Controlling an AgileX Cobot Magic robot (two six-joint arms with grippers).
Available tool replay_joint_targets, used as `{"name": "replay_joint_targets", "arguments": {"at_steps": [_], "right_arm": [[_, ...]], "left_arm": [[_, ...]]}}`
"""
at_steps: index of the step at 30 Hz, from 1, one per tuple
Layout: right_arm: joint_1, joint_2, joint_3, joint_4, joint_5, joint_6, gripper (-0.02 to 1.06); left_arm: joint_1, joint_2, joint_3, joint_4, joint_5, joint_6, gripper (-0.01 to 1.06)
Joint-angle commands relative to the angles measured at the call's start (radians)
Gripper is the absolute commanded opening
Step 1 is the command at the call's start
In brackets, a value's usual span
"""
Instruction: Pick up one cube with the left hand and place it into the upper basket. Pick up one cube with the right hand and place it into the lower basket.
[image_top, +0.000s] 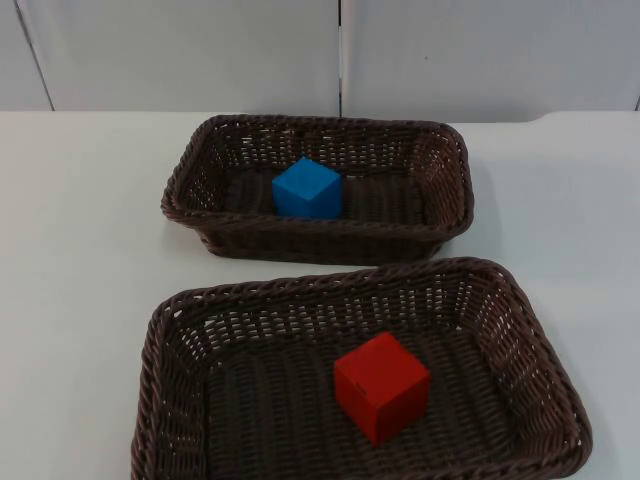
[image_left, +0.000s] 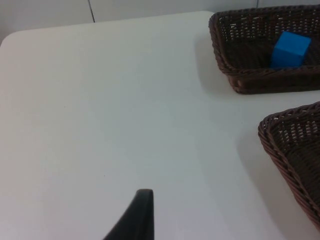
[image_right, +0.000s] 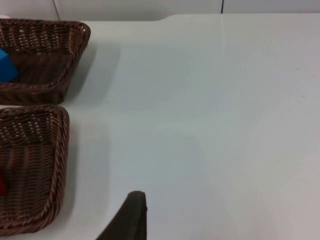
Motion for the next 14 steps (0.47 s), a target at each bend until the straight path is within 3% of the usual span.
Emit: {"name": "replay_joint_targets", "arguments": {"at_steps": [1, 11, 14], "right_arm": [[-0.007, -0.004, 0.003, -0.001, -0.006, 0.003, 1.05], [-0.009, -0.004, 0.003, -0.001, -0.006, 0.003, 1.05], [-0.048, -0.004, 0.003, -0.001, -0.006, 0.003, 1.05]], "left_arm": [[0.003, -0.004, 0.003, -0.004, -0.005, -0.008, 1.05], [0.003, -0.004, 0.003, -0.004, -0.005, -0.008, 1.05], [0.003, -0.004, 0.003, -0.004, -0.005, -0.008, 1.05]]}}
